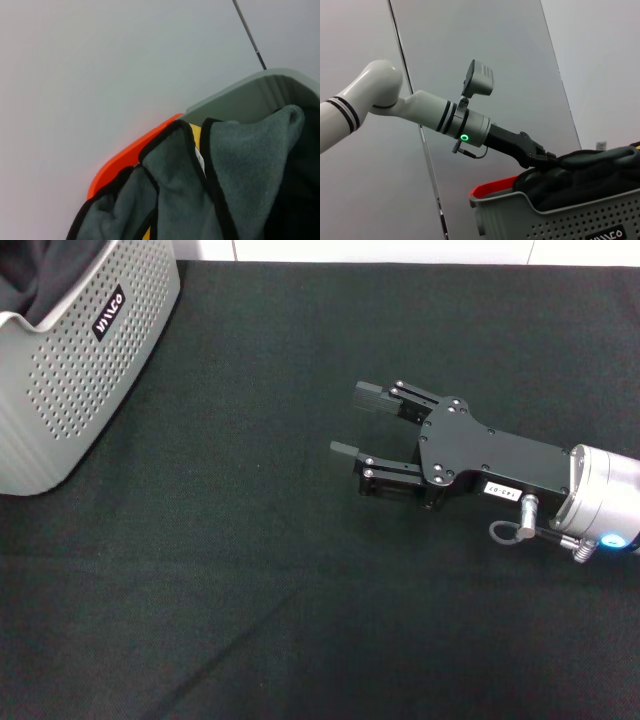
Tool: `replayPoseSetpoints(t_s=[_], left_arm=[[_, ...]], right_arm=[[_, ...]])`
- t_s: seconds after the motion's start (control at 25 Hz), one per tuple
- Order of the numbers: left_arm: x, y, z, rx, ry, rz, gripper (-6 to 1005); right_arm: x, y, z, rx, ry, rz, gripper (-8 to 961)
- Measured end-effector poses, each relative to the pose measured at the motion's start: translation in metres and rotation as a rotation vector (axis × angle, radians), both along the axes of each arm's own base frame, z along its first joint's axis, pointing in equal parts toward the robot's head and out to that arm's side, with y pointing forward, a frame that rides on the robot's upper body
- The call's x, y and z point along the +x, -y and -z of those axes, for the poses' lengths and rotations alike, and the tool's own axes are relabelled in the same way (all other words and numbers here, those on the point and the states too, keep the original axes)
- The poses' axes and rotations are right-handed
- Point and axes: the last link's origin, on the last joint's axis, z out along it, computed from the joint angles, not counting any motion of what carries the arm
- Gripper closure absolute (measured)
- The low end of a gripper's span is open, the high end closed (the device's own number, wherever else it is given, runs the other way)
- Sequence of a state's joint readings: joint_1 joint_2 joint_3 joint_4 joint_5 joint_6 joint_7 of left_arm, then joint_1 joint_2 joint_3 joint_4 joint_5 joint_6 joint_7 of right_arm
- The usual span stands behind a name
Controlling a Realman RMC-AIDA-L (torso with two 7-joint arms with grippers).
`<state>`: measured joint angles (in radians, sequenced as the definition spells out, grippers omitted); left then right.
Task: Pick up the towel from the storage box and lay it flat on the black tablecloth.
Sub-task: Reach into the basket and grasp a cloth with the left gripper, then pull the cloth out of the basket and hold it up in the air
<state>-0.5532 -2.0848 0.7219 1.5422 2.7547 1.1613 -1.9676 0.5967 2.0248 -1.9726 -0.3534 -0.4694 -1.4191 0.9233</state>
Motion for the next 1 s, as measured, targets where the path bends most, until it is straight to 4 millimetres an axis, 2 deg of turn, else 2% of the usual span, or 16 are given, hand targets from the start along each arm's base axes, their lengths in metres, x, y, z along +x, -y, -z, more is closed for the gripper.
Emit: replayPoseSetpoints(t_s=[0.32,0.52,0.8,1.0], left_arm=[[0.000,0.001,0.001,0.003,0.011,-0.004,952],[0.006,0.004,-0.004,0.021,0.025,0.009,958],[0.037,0.027,-0.019,0.029,0.137,0.143,975],[0.059,0.055,-0.013,-0.071,0.186,0.220,992]], right_arm=[[0.005,0.005,-0.001,0.003,-0.006,0.011,125],[0.007,0.007,-0.001,0.005,-0.011,0.014,125],[0.008,0.009,-0.001,0.004,-0.015,0.016,126],[0.009,0.010,-0.001,0.005,-0.016,0.019,126]])
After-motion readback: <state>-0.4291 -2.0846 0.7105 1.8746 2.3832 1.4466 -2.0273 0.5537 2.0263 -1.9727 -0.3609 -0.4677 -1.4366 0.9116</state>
